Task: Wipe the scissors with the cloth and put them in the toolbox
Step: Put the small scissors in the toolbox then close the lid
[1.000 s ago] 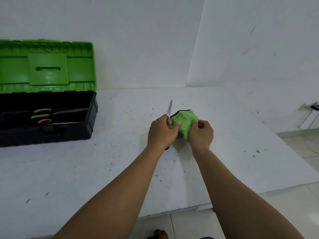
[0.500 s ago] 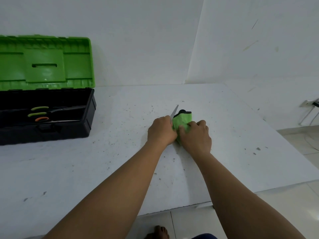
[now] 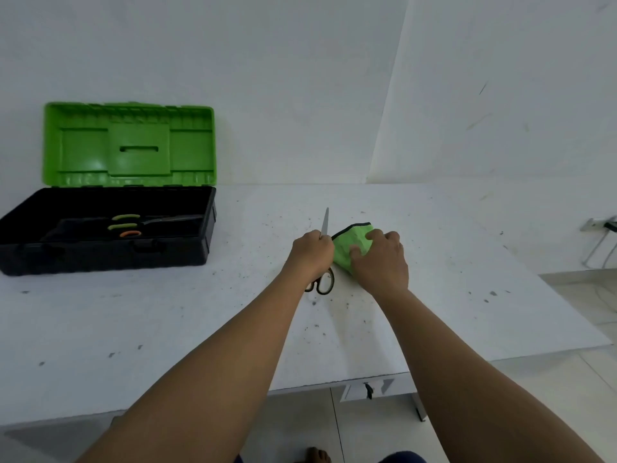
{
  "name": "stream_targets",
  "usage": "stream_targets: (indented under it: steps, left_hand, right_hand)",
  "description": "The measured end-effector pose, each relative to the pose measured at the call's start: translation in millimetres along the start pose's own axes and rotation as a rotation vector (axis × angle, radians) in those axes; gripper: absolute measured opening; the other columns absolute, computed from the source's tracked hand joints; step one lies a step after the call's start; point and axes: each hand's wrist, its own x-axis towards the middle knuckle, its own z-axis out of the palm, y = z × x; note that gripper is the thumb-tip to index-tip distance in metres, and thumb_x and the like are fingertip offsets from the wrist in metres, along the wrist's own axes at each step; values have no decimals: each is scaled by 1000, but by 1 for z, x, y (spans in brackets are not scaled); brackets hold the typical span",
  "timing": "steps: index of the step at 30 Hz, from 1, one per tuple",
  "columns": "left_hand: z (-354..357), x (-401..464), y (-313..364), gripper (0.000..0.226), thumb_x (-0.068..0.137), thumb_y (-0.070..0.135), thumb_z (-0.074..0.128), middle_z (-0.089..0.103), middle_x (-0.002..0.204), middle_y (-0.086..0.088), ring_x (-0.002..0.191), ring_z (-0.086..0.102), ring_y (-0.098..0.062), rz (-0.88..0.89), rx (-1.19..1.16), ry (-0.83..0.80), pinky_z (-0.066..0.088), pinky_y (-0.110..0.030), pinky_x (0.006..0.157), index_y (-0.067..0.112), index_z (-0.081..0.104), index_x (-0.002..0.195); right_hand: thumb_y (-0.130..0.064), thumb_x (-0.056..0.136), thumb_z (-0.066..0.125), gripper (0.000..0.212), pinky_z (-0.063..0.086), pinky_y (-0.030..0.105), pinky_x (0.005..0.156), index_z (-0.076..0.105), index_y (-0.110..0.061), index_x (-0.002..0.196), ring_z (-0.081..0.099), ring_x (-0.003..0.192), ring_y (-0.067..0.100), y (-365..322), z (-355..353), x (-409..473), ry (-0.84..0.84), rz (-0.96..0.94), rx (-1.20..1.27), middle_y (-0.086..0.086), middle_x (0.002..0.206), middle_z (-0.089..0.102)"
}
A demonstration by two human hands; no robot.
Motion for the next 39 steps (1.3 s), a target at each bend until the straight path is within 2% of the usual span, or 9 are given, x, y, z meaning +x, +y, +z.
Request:
stream_targets:
  steps: [4,6,8,12,18,23,29,34,39]
  left_hand:
    - [-7,-15,-6,31,103,22,43,63,107,-7,82,57,-20,41,29,-25,39,-28,59,6,68,113]
    - [-12,-24,-9,22,102,21,50,59,87,-4,66,50,-17,62,49,-34,37,-27,55,7,63,92]
    - [-20,-33,-15,11,97,17,57,58,81,-1,63,49,-16,90,101,-79,38,-25,56,9,64,93]
    - [-41,-49,-29,28,88,13,71,63,93,1,72,57,-13,175,188,-152,42,-22,61,21,67,115]
    - [-78,-59,-62,69,78,13,84,66,111,1,92,64,-16,221,182,-62,53,-24,67,28,55,139]
    - [-112,-63,-83,63,75,21,90,58,126,3,118,59,-15,203,159,126,49,-27,88,20,63,132]
    - [-175,-66,-93,62,75,32,94,68,127,4,114,64,-12,275,106,208,53,-32,101,24,65,130]
    - [-243,-50,-95,65,81,28,90,66,129,3,118,63,-14,290,180,223,44,-26,97,24,59,138]
    - [-295,-21,-109,63,85,23,87,62,131,3,122,60,-20,230,350,137,45,-33,97,26,52,138]
  right_hand:
    - [-34,104,54,33,44,34,81,60,-16,131,55,106,20,-19,-3,-13,-57,-86,83,2,125,55]
    - [-28,108,49,22,40,28,70,65,-14,112,57,92,17,-29,-3,-18,-74,-118,209,-4,101,62]
    - [-27,109,47,27,38,22,60,64,-9,97,57,77,15,-41,-4,-22,-86,-88,354,-6,84,62]
    - [-25,103,61,20,39,15,52,69,-7,96,59,65,9,-57,-4,-27,-114,28,534,-2,81,67]
    - [-18,102,61,14,44,24,63,68,-6,100,67,63,12,-78,7,-34,-136,181,767,2,93,72]
    - [-15,99,64,6,40,27,63,64,-9,102,67,61,16,-98,24,-37,-152,241,865,4,89,75]
    - [-13,99,63,4,42,27,62,65,-13,103,66,63,16,-132,33,-40,-215,159,884,5,89,80]
    - [-14,101,60,8,45,26,62,68,-13,103,66,64,14,-170,49,-39,-271,110,873,0,89,80]
    - [-17,101,61,9,45,26,60,70,-18,103,65,61,15,-198,79,-37,-303,62,816,0,87,80]
